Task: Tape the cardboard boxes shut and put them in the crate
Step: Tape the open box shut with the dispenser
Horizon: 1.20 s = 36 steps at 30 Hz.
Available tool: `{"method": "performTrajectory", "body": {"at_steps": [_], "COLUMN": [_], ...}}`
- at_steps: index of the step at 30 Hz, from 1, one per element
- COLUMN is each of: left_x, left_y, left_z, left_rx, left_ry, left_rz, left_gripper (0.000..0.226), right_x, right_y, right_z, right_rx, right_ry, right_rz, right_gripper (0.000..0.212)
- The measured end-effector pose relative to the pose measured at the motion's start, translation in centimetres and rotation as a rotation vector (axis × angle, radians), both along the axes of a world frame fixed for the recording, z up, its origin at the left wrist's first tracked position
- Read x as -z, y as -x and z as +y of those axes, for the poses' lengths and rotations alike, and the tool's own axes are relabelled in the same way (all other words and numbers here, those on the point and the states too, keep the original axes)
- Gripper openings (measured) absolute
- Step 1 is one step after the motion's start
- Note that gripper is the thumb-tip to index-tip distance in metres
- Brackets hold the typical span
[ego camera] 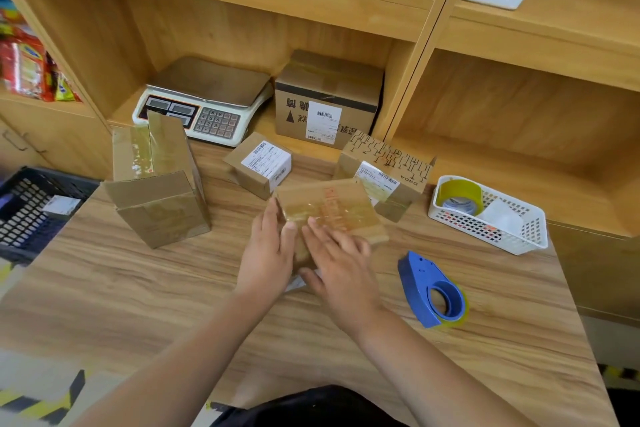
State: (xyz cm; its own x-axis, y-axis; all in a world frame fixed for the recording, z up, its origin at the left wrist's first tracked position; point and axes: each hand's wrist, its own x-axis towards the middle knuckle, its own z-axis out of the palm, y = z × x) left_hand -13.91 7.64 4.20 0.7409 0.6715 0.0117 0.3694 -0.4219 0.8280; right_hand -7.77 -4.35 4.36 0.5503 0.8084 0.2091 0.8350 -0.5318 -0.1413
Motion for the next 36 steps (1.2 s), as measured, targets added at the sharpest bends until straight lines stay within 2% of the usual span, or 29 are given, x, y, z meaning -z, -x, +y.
{"method": "performTrajectory", "body": {"at_steps": [6, 15, 20, 24, 28, 30, 31, 36], "left_x": [0.7, 0.9, 1.0, 0.6, 0.5, 1.1, 1.4, 1.9], "left_y": [-0.6, -0.3, -0.3, -0.7, -1.2, -1.1, -1.0, -0.9], "left_z": [1.4, 1.7, 1.7, 1.7, 0.9, -0.1, -0.5, -0.7], "left_rx": [0.012, 0.024, 0.039, 0.11, 0.262, 0.308, 0.315, 0.319], "left_ry": [0.005, -0.304, -0.41, -0.622, -0.799, -0.844, -0.873, -0.949], "left_rz": [0.114, 0.244, 0.253, 0.224, 0.19, 0.168, 0.183, 0.282], "left_gripper": [0.058, 0.058, 0.053, 0.044, 0.057, 0.054, 0.052, 0.071], "right_x": [0.9, 1.1, 1.1, 1.1, 1.1, 1.0, 0.7, -0.8], "right_y": [0.7, -1.7, -3.9, -4.3, -3.8, -3.7, -3.7, -4.6], "right_z": [0.5, -1.0, -3.4, -3.9, -3.1, -2.7, -2.4, -1.2], "right_rx": [-0.034, -0.006, 0.096, 0.099, 0.129, 0.135, 0.131, 0.066], "right_ry": [0.104, 0.191, 0.227, 0.238, 0.235, 0.246, 0.258, 0.356], "right_rz": [0.043, -0.079, -0.093, -0.083, -0.072, -0.088, -0.098, -0.116], "right_gripper": [0.063, 0.061, 0.062, 0.063, 0.067, 0.07, 0.072, 0.08]}}
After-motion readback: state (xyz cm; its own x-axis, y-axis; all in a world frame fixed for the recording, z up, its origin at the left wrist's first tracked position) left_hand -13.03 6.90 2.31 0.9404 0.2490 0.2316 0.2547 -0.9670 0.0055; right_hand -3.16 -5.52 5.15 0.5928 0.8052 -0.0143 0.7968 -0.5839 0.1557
